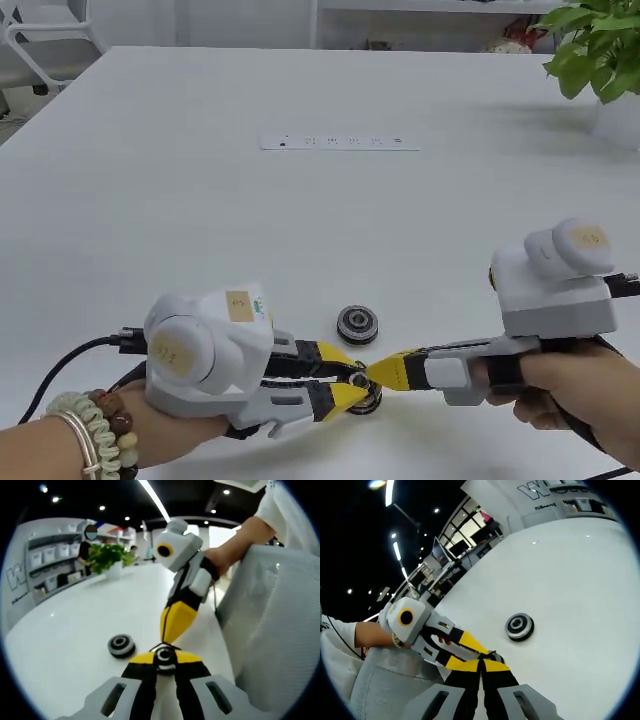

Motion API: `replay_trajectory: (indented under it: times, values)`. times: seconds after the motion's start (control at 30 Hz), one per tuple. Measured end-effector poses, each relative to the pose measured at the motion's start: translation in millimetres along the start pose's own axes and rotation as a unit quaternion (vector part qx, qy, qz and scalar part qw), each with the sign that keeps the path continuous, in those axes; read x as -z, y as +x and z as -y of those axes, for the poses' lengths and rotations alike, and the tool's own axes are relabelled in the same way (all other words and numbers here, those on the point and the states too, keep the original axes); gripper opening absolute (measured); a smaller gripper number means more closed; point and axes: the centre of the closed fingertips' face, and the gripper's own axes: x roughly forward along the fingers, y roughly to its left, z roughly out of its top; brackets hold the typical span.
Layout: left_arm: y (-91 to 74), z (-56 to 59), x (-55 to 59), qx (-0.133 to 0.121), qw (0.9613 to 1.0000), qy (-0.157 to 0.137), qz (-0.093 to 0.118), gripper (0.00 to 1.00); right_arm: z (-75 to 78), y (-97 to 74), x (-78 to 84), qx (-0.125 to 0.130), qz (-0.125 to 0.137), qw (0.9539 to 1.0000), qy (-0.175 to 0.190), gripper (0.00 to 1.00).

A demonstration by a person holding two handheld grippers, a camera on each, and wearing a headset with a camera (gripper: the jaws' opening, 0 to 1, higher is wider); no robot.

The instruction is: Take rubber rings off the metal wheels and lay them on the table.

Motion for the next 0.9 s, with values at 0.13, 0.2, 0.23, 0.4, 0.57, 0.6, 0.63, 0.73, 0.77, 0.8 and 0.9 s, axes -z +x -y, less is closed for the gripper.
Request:
replay_trajectory:
  times: [0.13, 0.2, 0.23, 0.4, 0.57, 0.6, 0.63, 0.73, 0.77, 0.8, 0.9]
  values:
    - [0.4, 0.0, -0.1, -0.001, 1.0, -0.001, 0.001, 0.14, -6.6, 0.2, -2.9, -0.015, 0.008, 0.9999, 0.004, 0.0]
    - [0.4, 0.0, -0.1, -0.001, 1.0, -0.001, 0.001, 0.14, -5.6, 0.0, -2.5, -0.012, 0.007, 0.9999, 0.0, 0.0]
    - [0.3, 0.0, -0.1, -0.001, 1.0, -0.001, 0.001, 0.14, -4.1, -0.4, -3.0, -0.012, 0.008, 0.9999, 0.002, 0.0]
    - [0.5, 0.1, -0.2, -0.002, 1.0, -0.003, 0.001, 0.14, 8.7, -3.8, -7.8, 0.004, 0.018, 0.9996, 0.022, 0.0]
    - [1.0, 0.3, -0.3, -0.001, 1.0, -0.002, 0.001, 0.14, 9.2, -4.1, -6.0, 0.009, 0.017, 0.9994, 0.028, 0.0]
    - [1.0, 0.3, -0.3, -0.001, 1.0, -0.002, 0.001, 0.14, 9.1, -3.7, -5.5, 0.009, 0.016, 0.9995, 0.026, 0.0]
    - [1.1, 0.2, -0.3, -0.002, 1.0, -0.003, 0.001, 0.14, 9.6, -3.1, -4.3, 0.011, 0.013, 0.9995, 0.025, 0.0]
    - [1.2, 0.3, -0.3, -0.001, 1.0, -0.003, 0.0, 0.14, 14.3, -2.2, 1.5, 0.017, 0.001, 0.9995, 0.028, 0.0]
    - [1.3, 0.5, -0.4, -0.001, 1.0, -0.003, 0.0, 0.14, 15.2, -2.1, 4.0, 0.017, -0.003, 0.9994, 0.032, 0.0]
    - [1.4, 0.5, -0.4, -0.001, 1.0, -0.003, 0.0, 0.14, 14.7, -2.1, 5.0, 0.017, -0.005, 0.9993, 0.032, 0.0]
    - [1.5, 1.0, -0.3, -0.002, 1.0, 0.001, -0.002, 0.14, 15.1, -1.7, 5.2, 0.017, -0.004, 0.9993, 0.033, 0.0]
